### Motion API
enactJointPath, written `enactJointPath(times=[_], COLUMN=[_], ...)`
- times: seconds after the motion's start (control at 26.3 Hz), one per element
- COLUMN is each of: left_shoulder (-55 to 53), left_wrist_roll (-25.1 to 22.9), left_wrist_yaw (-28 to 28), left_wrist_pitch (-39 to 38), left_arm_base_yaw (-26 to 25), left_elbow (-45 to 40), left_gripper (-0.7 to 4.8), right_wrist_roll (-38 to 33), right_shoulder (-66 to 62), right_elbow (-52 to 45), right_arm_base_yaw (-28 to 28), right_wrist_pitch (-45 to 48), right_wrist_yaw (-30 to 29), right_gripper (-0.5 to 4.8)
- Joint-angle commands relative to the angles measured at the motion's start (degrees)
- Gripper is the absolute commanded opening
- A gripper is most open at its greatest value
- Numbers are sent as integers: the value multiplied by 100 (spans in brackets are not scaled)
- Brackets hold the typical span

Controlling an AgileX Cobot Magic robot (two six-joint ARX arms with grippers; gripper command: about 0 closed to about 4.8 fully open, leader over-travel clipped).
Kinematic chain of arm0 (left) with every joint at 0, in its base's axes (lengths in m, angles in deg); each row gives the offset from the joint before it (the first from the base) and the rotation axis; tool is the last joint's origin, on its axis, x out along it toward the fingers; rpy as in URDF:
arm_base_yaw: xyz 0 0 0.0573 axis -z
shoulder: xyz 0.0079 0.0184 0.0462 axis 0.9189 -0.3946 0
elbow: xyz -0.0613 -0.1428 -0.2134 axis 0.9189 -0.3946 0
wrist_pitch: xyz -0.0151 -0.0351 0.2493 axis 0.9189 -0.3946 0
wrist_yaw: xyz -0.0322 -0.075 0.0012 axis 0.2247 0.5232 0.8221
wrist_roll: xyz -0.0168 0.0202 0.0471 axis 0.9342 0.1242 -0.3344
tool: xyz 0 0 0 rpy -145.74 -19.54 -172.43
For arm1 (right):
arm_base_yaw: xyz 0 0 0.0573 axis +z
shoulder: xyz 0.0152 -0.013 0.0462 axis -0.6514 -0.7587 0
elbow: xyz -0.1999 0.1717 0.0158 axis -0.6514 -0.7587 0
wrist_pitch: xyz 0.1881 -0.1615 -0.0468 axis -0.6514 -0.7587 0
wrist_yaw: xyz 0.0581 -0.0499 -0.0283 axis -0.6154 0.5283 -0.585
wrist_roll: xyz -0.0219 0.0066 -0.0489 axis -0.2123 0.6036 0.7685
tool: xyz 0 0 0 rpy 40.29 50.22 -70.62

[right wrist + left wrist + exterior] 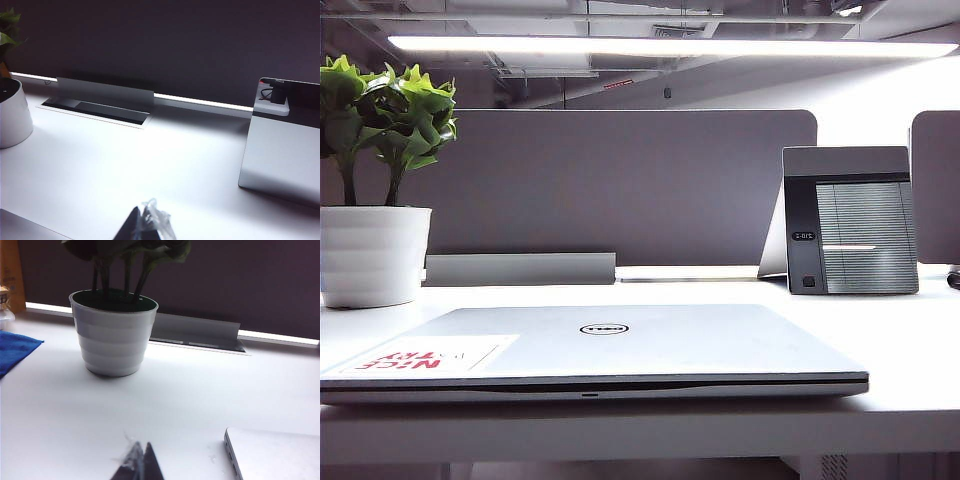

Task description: Close the laptop lid.

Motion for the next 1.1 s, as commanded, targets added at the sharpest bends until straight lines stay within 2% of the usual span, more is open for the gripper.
enactJointPath(times=[0.04, 0.8, 0.95, 1.1], left_shoulder=[2, 0, 0, 0], left_wrist_roll=[-2, -2, -4, -2], left_wrist_yaw=[24, 24, 24, 24], left_wrist_pitch=[37, 37, 37, 37], left_arm_base_yaw=[7, 7, 7, 7], left_elbow=[7, 7, 7, 7], left_gripper=[-5, -5, -5, -5], right_wrist_roll=[-22, -22, 57, 90], right_shoulder=[22, 22, 87, 699], right_elbow=[15, 15, 15, -109], right_arm_base_yaw=[9, 7, 7, 7], right_wrist_pitch=[59, -33, -505, -1423], right_wrist_yaw=[7, 9, 144, 802], right_gripper=[0, 0, 0, 0])
